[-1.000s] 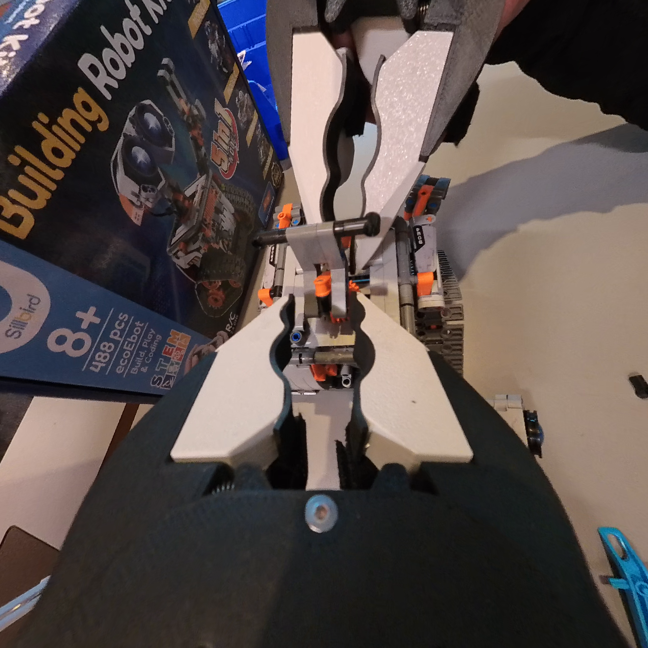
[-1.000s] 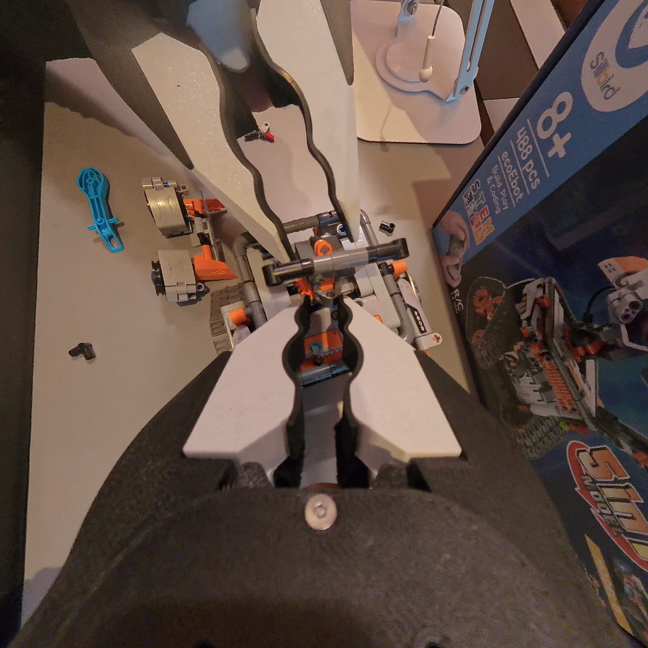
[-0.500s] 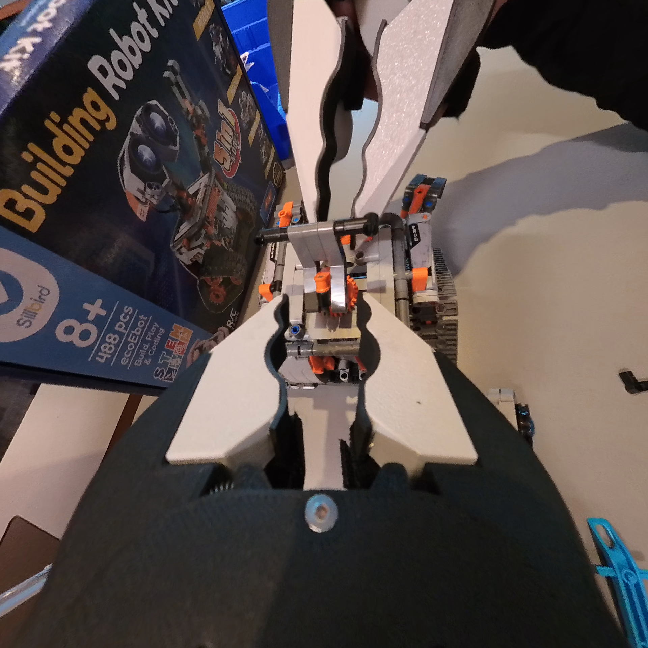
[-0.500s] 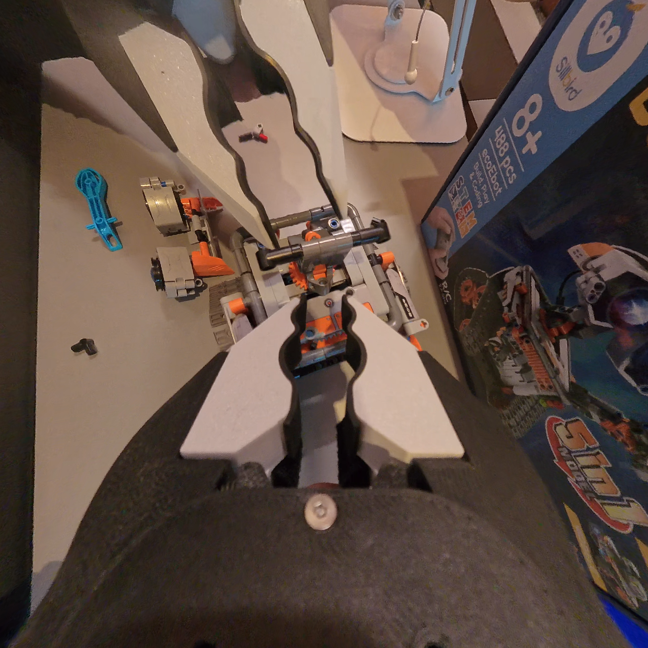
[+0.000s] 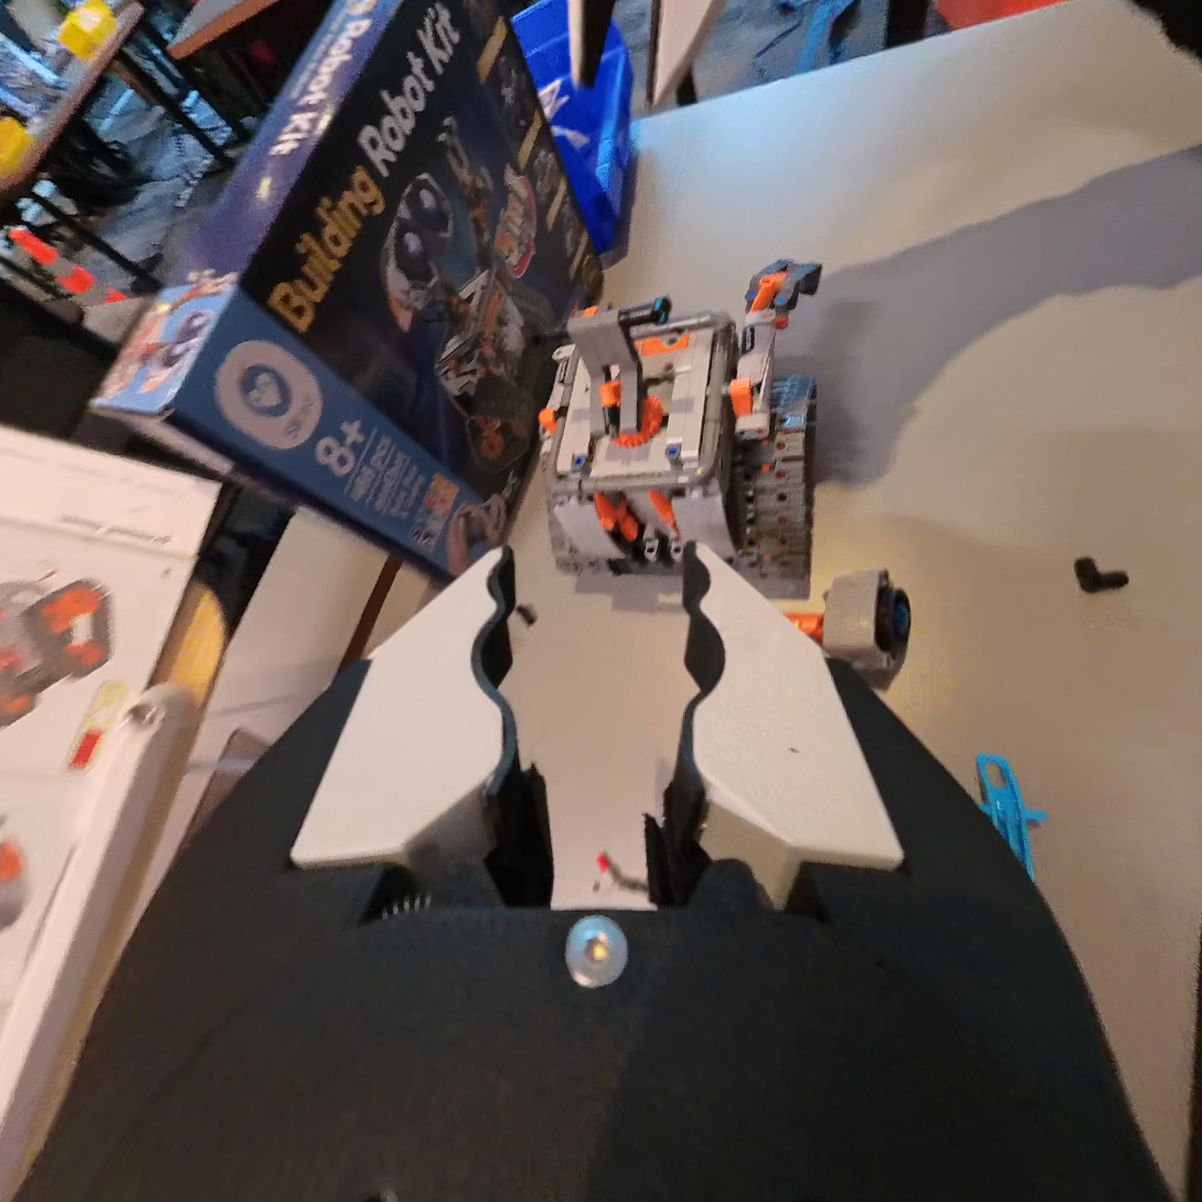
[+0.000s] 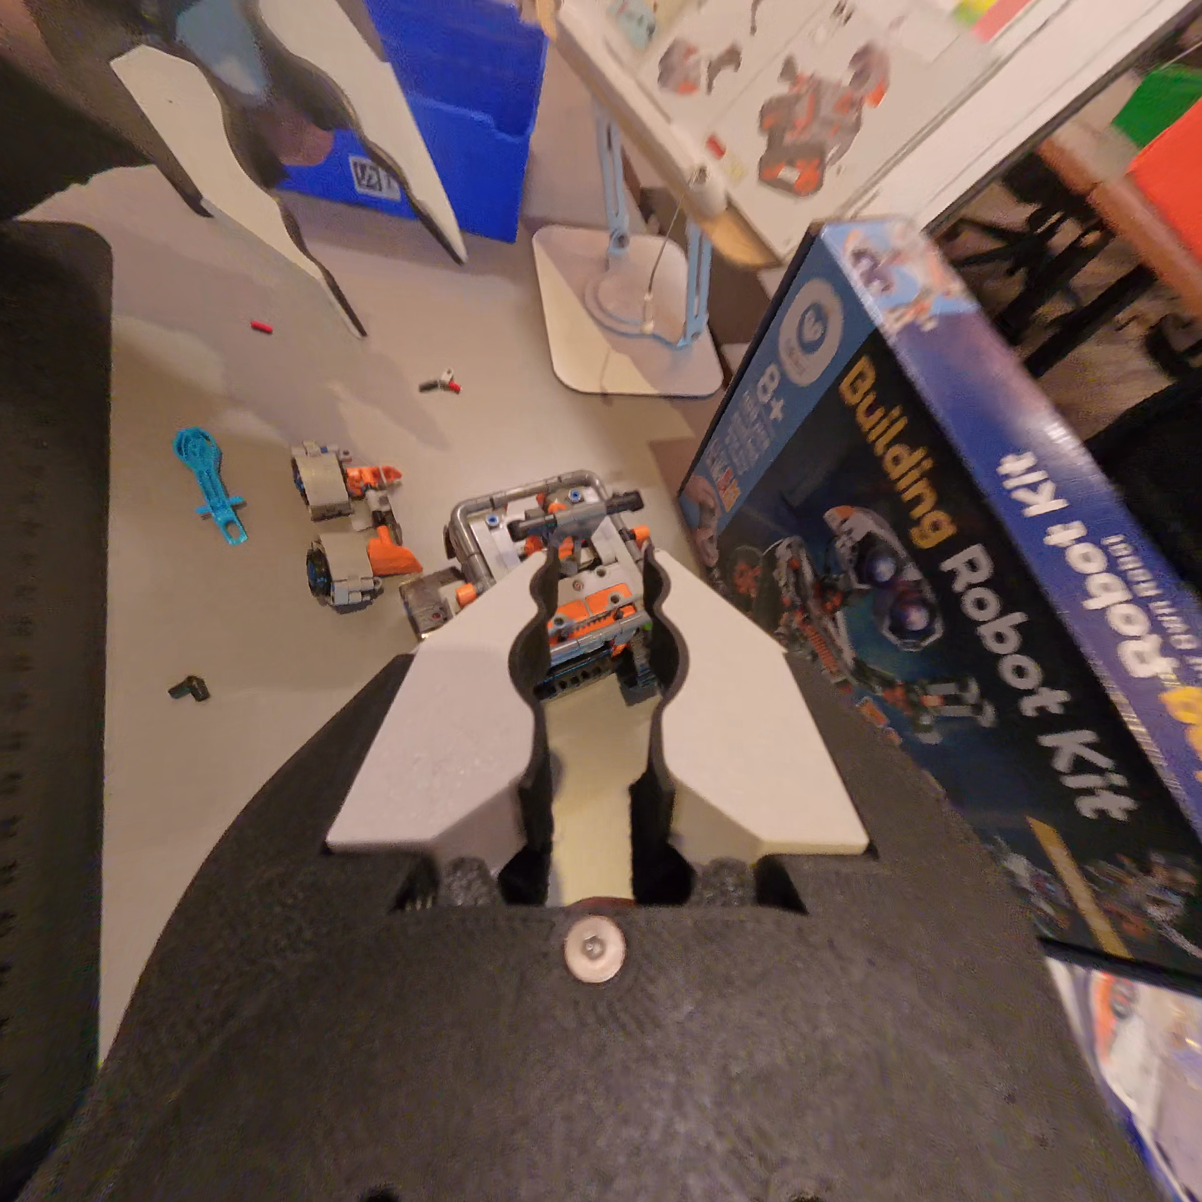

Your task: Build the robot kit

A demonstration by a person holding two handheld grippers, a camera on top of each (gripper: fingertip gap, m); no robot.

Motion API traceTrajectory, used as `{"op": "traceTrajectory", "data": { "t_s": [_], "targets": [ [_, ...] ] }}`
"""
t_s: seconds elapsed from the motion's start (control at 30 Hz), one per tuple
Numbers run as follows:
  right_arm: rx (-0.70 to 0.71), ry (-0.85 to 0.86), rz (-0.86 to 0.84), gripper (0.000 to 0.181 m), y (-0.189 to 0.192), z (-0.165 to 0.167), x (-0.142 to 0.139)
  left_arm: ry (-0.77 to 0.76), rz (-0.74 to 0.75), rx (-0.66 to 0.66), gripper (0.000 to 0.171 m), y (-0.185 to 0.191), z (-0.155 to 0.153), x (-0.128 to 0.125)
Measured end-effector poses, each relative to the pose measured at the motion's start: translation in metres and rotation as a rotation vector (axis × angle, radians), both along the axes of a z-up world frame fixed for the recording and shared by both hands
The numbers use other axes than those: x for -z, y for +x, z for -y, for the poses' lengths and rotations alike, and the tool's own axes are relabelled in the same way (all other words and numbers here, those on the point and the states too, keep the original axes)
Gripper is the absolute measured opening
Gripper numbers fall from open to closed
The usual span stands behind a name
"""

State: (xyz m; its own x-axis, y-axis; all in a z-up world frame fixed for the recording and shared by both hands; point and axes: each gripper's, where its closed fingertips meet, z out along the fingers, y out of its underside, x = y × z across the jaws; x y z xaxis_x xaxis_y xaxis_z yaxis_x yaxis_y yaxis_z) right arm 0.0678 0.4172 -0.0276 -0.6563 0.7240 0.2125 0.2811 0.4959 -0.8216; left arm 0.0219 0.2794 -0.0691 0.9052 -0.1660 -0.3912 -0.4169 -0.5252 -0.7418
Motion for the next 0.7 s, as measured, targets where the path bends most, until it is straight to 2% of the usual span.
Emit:
{"op": "traceTrajectory", "data": {
  "t_s": [0.13, 0.2, 0.27, 0.37, 0.5, 0.6, 0.7],
  "targets": [
    [0.059, 0.059, -0.14, 0.021, 0.029, 0.016, -0.052, 0.036, -0.081, -0.076, 0.05, -0.005, 0.058, -0.02],
    [0.044, 0.079, -0.233, 0.013, 0.053, 0.045, -0.08, 0.052, -0.102, -0.12, 0.049, -0.01, 0.09, -0.026],
    [0.027, 0.124, -0.294, 0.008, 0.074, 0.075, -0.092, 0.057, -0.128, -0.173, 0.047, -0.019, 0.121, -0.028],
    [0.039, 0.23, -0.283, 0.004, 0.089, 0.105, -0.073, 0.053, -0.142, -0.222, 0.043, -0.026, 0.16, -0.023],
    [0.061, 0.342, -0.17, 0.005, 0.094, 0.128, -0.016, 0.039, -0.11, -0.238, 0.042, -0.027, 0.191, -0.003],
    [0.085, 0.314, -0.14, 0.008, 0.091, 0.141, 0.013, 0.077, -0.074, -0.245, 0.042, -0.026, 0.196, 0.009],
    [0.1, 0.192, -0.186, 0.009, 0.082, 0.149, 0.025, 0.123, 0.018, -0.186, 0.042, -0.012, 0.184, 0.027]
  ]
}}
